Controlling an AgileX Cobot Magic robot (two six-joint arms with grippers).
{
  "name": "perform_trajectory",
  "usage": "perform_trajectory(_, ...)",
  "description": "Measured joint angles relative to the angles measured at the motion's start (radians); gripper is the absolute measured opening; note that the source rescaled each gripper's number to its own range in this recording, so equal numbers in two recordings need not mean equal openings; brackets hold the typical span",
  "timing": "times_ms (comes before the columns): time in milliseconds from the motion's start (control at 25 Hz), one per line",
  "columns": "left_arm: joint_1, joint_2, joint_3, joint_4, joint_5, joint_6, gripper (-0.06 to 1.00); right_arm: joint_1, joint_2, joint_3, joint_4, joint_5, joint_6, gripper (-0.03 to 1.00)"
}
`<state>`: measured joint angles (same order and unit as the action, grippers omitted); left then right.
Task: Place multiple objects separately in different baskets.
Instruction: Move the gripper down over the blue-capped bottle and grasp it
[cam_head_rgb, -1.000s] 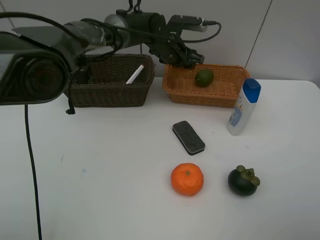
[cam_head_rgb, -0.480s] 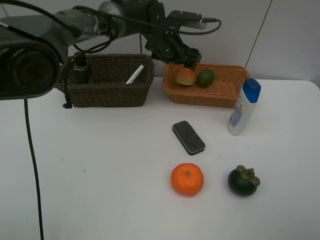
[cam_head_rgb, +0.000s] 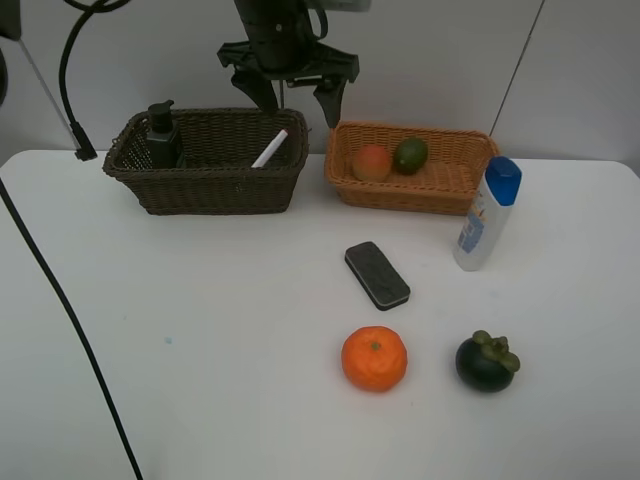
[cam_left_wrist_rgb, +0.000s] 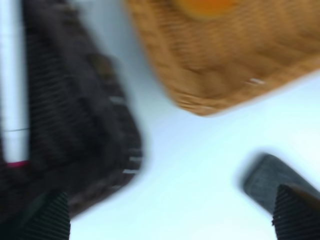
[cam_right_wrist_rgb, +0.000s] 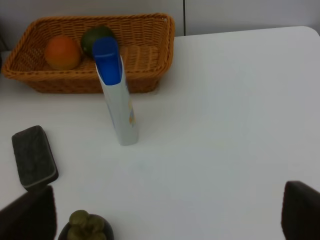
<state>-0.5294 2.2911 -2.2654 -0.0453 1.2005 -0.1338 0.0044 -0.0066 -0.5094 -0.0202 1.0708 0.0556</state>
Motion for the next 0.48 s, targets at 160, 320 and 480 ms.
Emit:
perform_trajectory(160,0.113,-0.012,0.02,0.015,0.0,-0.008,1.0,0.0,0.0,0.0,0.003,0.0,0.0,1.0)
perform_trajectory(320,0.251,-0.096,0.165,0.021,-0.001,-0.011,1.0,0.0,0.0,0.0,0.003,0.0,0.0,1.0)
perform_trajectory(480,0.379,-0.27,0.406,0.033,-0.002,-0.011,1.0,0.0,0.0,0.0,0.003,0.0,0.0,1.0)
